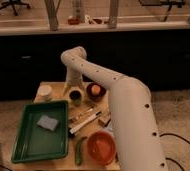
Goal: Stack cups on top of each other
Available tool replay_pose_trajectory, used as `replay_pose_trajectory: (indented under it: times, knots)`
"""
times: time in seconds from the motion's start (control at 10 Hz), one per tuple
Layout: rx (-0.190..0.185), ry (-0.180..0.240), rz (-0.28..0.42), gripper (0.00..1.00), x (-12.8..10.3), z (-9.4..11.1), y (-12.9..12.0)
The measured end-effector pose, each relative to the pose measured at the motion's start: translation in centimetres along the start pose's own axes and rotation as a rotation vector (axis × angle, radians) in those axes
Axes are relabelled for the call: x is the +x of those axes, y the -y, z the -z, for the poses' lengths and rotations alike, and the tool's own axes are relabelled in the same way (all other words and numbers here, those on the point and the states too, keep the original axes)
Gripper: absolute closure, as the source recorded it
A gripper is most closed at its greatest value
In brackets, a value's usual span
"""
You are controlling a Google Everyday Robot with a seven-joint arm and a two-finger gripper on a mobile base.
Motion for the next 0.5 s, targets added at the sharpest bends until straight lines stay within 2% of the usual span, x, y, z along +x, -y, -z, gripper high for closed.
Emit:
replay_pose_trajectory:
  times: [0.5]
  knots:
    - [-0.005, -0.014, 0.003, 0.20, 0.03, 0.98, -0.12]
